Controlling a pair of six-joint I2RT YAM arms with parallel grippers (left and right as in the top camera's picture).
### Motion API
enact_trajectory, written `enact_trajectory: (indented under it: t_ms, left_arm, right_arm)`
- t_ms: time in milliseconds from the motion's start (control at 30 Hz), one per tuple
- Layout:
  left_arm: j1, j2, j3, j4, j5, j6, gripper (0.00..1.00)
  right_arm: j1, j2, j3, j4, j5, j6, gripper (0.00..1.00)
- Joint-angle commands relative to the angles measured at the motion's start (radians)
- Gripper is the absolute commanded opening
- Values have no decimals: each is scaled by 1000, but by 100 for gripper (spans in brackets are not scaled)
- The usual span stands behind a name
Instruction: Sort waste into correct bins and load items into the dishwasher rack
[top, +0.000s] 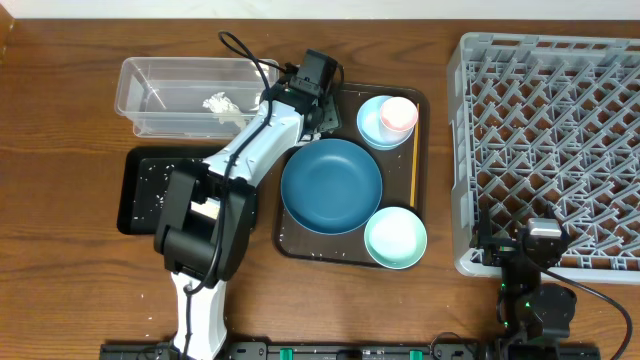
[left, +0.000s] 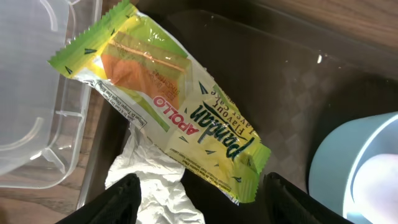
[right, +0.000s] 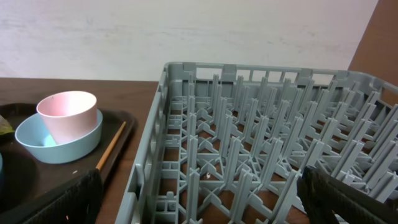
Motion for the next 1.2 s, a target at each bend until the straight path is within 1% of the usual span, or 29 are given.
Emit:
enact_trajectory:
  t_ms: [0,267,467,700,733,767,833,867,900,1067,1167]
  left_arm:
    - [2,41,-11,-3,-16,-39,65]
    - [2,72,-11,6,-43,-57,66]
    - [1,72,-11,40,-42,-57,64]
    - [1,72,-11,40,-42,-57,48]
    - [1,72,-11,39,-42,-57,44]
    - [1,72,-11,38,-42,-56,40]
    - [2,72,-11,36,-42,-56,23]
    - [1,72,-11,36,-42,-57,12]
    - [1,72,-10,36,-38,-57,7]
    - [2,39,-10,34,31,-45,6]
    - [2,-12,-10,31,39,-40,6]
  right_arm:
    - [-7,-1,-1,-4,3,-8,99]
    - [-7,-1,-1,-4,3,-8,99]
    - [-7,-1,-1,-4,3,-8,99]
    - [-7,-1,-1,-4,3,-8,99]
    - [-7,-1,-1,-4,3,-8,99]
    - [-7,-1,-1,-4,3,-8,99]
    - [-7,-1,-1,-4,3,-8,99]
    - [-7,-1,-1,-4,3,-8,99]
    - [-7,-1,-1,-4,3,-8,99]
    - [-7,-1,-1,-4,3,-8,99]
    - [-7,-1,-1,-4,3,-8,99]
